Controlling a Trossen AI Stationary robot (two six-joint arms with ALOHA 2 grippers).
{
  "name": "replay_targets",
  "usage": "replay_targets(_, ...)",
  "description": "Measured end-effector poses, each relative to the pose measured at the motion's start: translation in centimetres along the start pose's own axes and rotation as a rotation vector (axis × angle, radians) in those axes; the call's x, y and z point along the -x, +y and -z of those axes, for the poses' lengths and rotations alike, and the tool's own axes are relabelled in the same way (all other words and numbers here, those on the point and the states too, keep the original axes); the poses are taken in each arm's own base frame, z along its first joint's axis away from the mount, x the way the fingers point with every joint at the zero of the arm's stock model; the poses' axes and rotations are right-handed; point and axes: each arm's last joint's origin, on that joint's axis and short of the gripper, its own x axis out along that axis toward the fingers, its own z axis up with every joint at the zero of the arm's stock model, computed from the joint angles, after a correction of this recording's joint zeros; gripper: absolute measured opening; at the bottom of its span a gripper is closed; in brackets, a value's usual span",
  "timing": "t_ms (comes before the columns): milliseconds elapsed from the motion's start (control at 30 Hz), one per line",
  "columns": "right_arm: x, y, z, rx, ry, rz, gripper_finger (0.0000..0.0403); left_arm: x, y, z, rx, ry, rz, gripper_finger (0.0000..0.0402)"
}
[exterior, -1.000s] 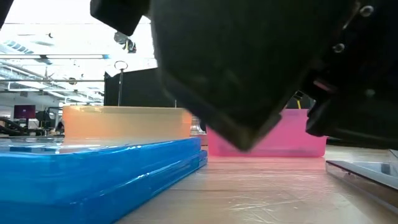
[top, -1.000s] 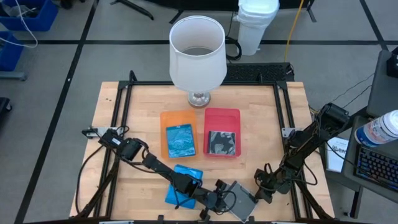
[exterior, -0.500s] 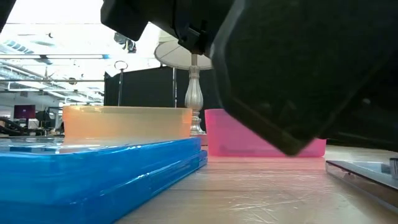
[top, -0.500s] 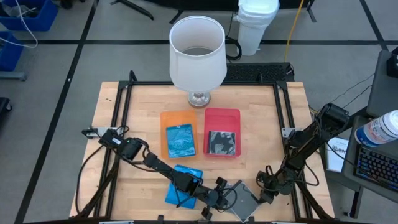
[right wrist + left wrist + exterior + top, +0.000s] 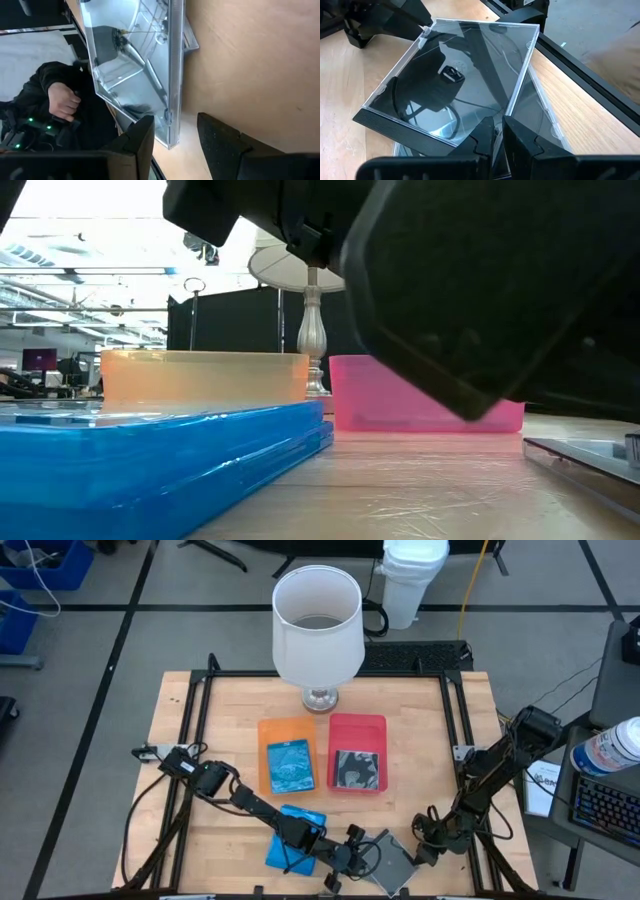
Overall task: Pick & place jewel cases by type
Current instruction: Put the black CD case into the red bin
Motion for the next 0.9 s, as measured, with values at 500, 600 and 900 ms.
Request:
replay_targets(500,-1.3,-0.1,1.2,0.015,-0.009,-0.041,0.0141,-0.1,0.4,0.0,0.017,-0.015,-0.009,0.0042)
replay_targets(600,-1.4,-0.2,1.1,0.025,-0.035,-0.04,0.0141,-0.1,0.4,0.0,0.018,-0.016,-0.009,0.0042)
replay_targets(900,-1.4,-0.2,0.9,0.069,-0.061,-0.044,0.0132,-1.1,0.5,0.7,0.031,-0.049,-0.011,0.0042)
